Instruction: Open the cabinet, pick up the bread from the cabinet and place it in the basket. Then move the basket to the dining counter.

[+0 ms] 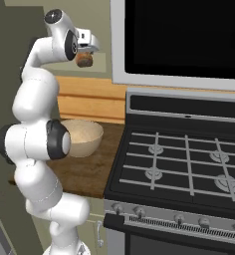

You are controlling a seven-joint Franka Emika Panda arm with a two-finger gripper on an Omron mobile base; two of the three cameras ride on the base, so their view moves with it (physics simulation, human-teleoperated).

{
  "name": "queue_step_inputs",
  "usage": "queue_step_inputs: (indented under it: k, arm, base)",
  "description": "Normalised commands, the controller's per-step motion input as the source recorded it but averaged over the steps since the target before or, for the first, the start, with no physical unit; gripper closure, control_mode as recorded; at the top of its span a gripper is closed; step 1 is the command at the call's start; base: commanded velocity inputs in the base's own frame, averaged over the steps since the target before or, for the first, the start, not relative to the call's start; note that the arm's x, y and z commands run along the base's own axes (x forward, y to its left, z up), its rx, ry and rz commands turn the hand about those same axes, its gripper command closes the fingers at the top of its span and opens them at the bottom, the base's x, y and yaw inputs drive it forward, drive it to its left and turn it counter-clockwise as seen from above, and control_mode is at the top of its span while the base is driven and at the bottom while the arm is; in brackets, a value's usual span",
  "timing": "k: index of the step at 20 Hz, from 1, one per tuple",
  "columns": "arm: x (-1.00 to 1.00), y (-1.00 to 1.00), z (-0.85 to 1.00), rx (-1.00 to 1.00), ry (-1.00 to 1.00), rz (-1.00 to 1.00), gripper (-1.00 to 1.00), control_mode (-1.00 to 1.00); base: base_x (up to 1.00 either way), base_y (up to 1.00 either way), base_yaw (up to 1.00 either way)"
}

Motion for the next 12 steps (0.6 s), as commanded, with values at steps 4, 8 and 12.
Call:
queue_step_inputs:
  k: [4,8,12]
  arm:
    - [0.30,0.00,-0.18,-0.03,0.02,0.00,-1.00,-1.00]
    - [0.24,0.00,-0.24,-0.04,0.02,0.00,-1.00,-1.00]
    - [0.03,0.00,-0.40,-0.04,0.02,0.00,-1.00,-1.00]
  base:
    - [0.00,0.00,0.00]
    - [0.00,0.00,0.00]
    - [0.00,0.00,0.00]
